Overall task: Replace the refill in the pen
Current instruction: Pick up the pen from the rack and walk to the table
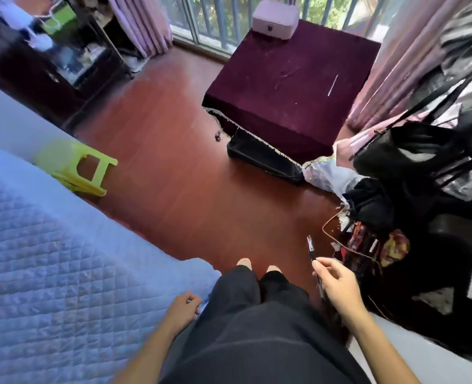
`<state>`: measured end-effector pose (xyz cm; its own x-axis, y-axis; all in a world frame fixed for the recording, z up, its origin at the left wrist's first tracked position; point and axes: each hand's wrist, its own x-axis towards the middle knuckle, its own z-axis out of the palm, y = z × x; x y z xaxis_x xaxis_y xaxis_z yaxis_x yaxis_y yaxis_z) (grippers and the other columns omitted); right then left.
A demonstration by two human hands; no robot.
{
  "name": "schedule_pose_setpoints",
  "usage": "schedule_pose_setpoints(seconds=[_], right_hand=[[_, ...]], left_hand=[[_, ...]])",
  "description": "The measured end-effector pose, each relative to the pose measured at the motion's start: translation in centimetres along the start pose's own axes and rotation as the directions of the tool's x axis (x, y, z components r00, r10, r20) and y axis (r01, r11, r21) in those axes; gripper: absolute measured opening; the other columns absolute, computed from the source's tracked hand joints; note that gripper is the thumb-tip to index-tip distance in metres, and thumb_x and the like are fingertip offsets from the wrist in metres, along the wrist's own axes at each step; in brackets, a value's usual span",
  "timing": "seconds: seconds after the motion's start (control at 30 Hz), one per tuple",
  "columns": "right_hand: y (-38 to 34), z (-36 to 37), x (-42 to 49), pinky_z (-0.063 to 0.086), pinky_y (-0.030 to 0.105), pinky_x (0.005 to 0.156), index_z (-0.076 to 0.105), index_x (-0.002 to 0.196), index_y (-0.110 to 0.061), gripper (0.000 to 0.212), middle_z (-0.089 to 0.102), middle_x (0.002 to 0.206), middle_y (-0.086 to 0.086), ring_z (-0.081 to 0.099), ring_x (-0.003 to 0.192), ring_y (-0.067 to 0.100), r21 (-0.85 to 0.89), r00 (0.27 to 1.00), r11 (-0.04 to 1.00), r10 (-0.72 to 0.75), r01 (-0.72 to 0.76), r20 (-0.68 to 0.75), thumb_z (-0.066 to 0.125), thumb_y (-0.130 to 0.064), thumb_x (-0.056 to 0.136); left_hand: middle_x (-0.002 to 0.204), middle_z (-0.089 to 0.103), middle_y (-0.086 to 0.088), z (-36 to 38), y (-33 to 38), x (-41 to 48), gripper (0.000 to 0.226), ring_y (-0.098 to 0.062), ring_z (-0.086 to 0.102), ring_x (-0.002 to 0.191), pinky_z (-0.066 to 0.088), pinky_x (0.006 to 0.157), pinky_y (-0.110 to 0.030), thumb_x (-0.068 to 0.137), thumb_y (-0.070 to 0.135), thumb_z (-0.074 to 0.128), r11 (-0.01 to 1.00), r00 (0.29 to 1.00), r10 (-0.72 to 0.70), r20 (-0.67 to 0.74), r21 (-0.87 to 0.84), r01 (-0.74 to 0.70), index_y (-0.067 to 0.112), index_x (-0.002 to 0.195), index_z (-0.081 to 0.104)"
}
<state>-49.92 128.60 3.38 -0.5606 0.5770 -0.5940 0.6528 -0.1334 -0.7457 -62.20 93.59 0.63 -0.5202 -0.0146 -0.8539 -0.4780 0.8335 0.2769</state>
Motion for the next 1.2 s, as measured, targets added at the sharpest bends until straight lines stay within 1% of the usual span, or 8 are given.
schedule_pose_setpoints(seconds=[0.13, 0.33, 0.47, 0.57, 0.83, 0.97, 1.07, 1.2], right_hand=[[-4.2, 1.5, 4.3, 0.048, 0.029, 0.071, 0.076, 0.097, -0.016, 0.008, 0.074, 0.079, 0.008, 0.065, 0.073, 0.015, -0.024, 0.999, 1.000, -0.017, 0.018, 0.034, 0.072, -0.010, 0.101], [-9.6, 4.7, 10.1, 0.046, 0.026, 0.064, 0.076, 0.100, -0.011, 0.005, 0.071, 0.078, 0.008, 0.059, 0.053, -0.002, -0.042, 1.000, 0.999, -0.026, 0.027, 0.010, 0.071, -0.010, 0.101], [-13.0, 6.6, 13.1, 0.047, 0.029, 0.065, 0.077, 0.099, -0.012, 0.006, 0.070, 0.074, 0.007, 0.061, 0.066, 0.017, -0.002, 0.999, 0.999, -0.033, 0.033, -0.037, 0.071, -0.011, 0.101], [-15.0, 7.6, 15.0, 0.051, 0.029, 0.072, 0.077, 0.094, -0.022, 0.011, 0.076, 0.081, 0.009, 0.068, 0.075, 0.018, 0.006, 0.997, 0.999, -0.036, 0.036, -0.064, 0.072, -0.014, 0.100], [-20.0, 9.1, 21.3, 0.049, 0.024, 0.066, 0.076, 0.086, -0.030, 0.017, 0.077, 0.069, -0.005, 0.067, 0.062, -0.004, 0.009, 0.993, 1.000, -0.025, 0.026, -0.112, 0.075, -0.019, 0.098], [-23.0, 9.2, 26.1, 0.049, 0.024, 0.068, 0.075, 0.089, -0.030, 0.017, 0.078, 0.083, 0.003, 0.070, 0.075, 0.010, 0.020, 0.994, 1.000, -0.013, 0.015, -0.110, 0.073, -0.017, 0.100], [-24.8, 8.8, 29.6, 0.047, 0.023, 0.066, 0.077, 0.093, -0.025, 0.010, 0.078, 0.081, 0.002, 0.065, 0.060, -0.005, 0.037, 0.994, 0.999, 0.017, -0.013, -0.108, 0.073, -0.020, 0.100], [-27.2, 8.7, 33.5, 0.047, 0.022, 0.065, 0.078, 0.090, -0.027, 0.012, 0.078, 0.072, -0.004, 0.064, 0.058, -0.007, 0.052, 0.994, 0.998, 0.036, -0.030, -0.107, 0.073, -0.021, 0.099]], left_hand=[[0.060, 0.056, -0.004, -0.3, -0.4, 1.1, 0.035, -0.016, 0.051, 0.059, 0.037, 0.061, -0.028, 0.092, 0.009, 0.059, 0.997, 0.997, -0.080, 0.008, -0.010, 0.080, 0.017, 0.058, 0.053], [0.069, 0.056, -0.002, -4.4, 3.9, 5.6, 0.029, -0.016, 0.050, 0.064, 0.036, 0.061, -0.029, 0.094, 0.022, 0.059, 0.996, 0.998, -0.065, 0.002, -0.067, 0.065, 0.015, 0.067, 0.055], [0.056, 0.055, 0.002, -8.4, 8.8, 10.1, 0.034, -0.015, 0.049, 0.051, 0.039, 0.051, -0.021, 0.096, 0.009, 0.056, 0.998, 0.999, -0.028, 0.018, -0.058, 0.029, 0.015, 0.063, 0.052], [0.070, 0.063, -0.009, -11.4, 13.4, 13.3, 0.022, -0.022, 0.055, 0.061, 0.045, 0.060, -0.025, 0.098, 0.006, 0.053, 0.997, 0.999, 0.015, 0.039, -0.070, -0.013, 0.009, 0.078, 0.062], [0.071, 0.068, -0.006, -17.3, 27.4, 20.2, 0.016, -0.017, 0.056, 0.056, 0.048, 0.059, -0.024, 0.097, 0.010, 0.055, 0.983, 0.985, 0.170, 0.033, -0.078, -0.167, 0.005, 0.088, 0.068], [0.069, 0.066, -0.006, -18.2, 32.9, 23.2, 0.017, -0.015, 0.054, 0.052, 0.045, 0.053, -0.020, 0.098, 0.009, 0.056, 0.985, 0.987, 0.156, 0.041, -0.080, -0.152, 0.009, 0.085, 0.066], [0.070, 0.066, -0.007, -18.7, 35.9, 24.7, 0.018, -0.015, 0.055, 0.054, 0.047, 0.053, -0.018, 0.099, 0.009, 0.055, 0.992, 0.990, 0.126, 0.057, -0.034, -0.125, 0.009, 0.084, 0.065], [0.070, 0.067, -0.003, -20.0, 39.1, 26.3, 0.019, -0.015, 0.057, 0.059, 0.049, 0.062, -0.024, 0.097, 0.011, 0.055, 0.995, 0.994, 0.100, 0.053, -0.003, -0.100, 0.012, 0.083, 0.067]])
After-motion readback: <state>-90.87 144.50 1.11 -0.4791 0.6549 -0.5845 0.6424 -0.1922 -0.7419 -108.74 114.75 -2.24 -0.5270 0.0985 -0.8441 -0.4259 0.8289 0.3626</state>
